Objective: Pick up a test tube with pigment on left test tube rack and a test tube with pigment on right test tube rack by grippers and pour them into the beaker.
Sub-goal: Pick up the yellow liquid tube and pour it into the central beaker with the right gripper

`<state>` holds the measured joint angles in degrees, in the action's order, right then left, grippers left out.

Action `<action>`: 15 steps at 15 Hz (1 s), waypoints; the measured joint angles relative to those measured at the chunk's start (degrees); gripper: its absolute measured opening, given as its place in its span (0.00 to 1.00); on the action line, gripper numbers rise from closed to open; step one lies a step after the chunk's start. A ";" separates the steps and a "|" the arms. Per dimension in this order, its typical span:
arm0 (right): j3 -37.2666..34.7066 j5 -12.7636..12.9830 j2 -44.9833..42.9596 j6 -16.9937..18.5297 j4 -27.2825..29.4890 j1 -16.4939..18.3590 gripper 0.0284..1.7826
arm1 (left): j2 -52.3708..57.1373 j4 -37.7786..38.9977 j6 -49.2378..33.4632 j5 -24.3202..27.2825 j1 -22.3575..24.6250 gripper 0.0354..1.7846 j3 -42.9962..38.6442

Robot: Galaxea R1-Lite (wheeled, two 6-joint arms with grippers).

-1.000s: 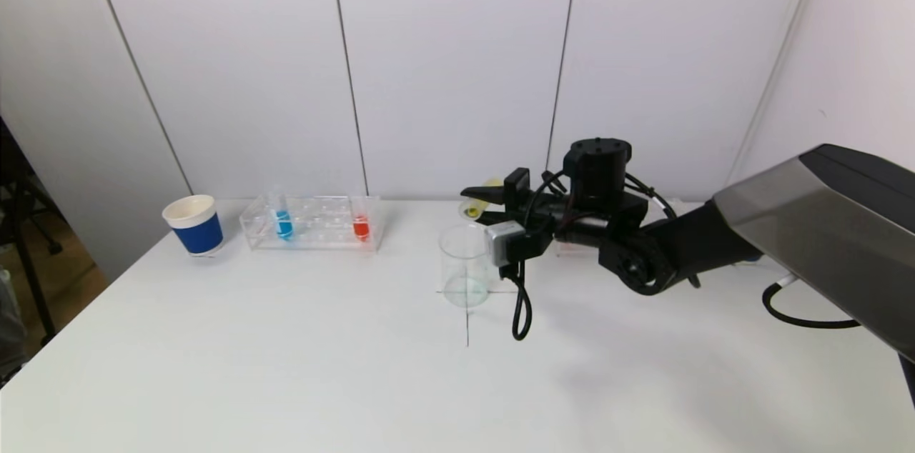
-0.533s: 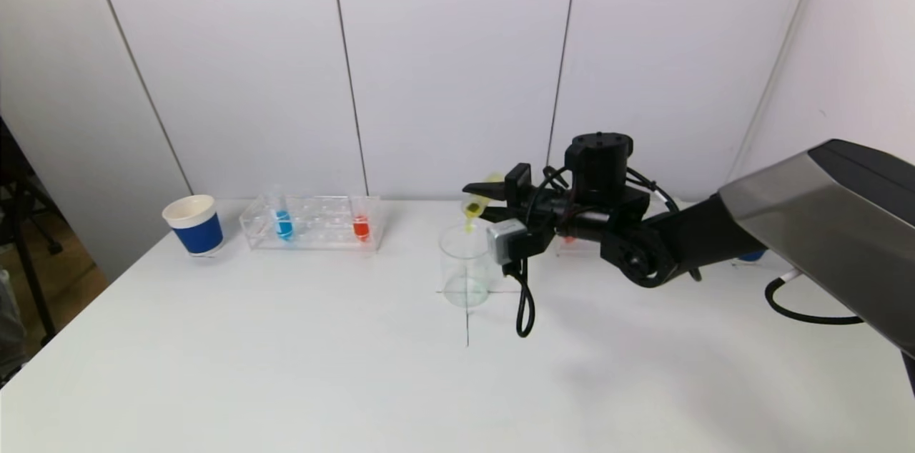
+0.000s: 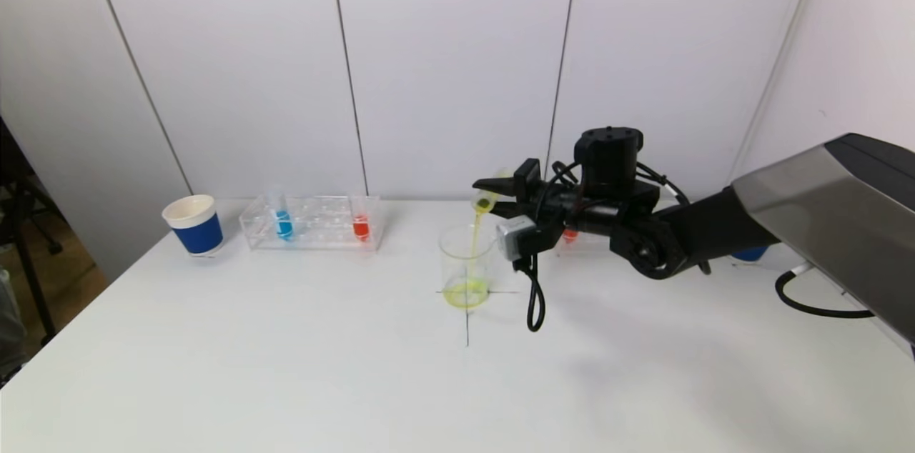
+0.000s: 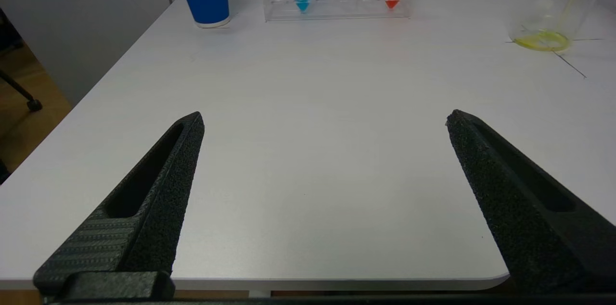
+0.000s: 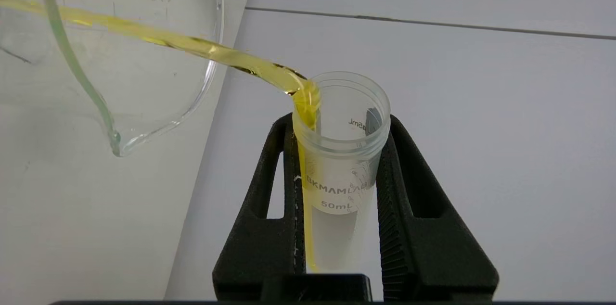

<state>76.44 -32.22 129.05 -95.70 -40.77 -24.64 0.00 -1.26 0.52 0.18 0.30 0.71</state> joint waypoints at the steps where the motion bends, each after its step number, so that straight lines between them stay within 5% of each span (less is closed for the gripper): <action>1: 0.29 0.00 0.00 -0.41 0.66 0.02 0.26 | 0.00 0.00 0.00 0.00 0.00 0.99 0.00; 15: 4.02 1.27 -0.52 -8.57 9.16 -0.27 0.26 | 0.00 -0.01 0.00 0.00 0.00 0.99 0.02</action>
<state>80.46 -30.95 128.53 -104.27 -31.61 -24.91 0.00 -1.27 0.52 0.18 0.30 0.73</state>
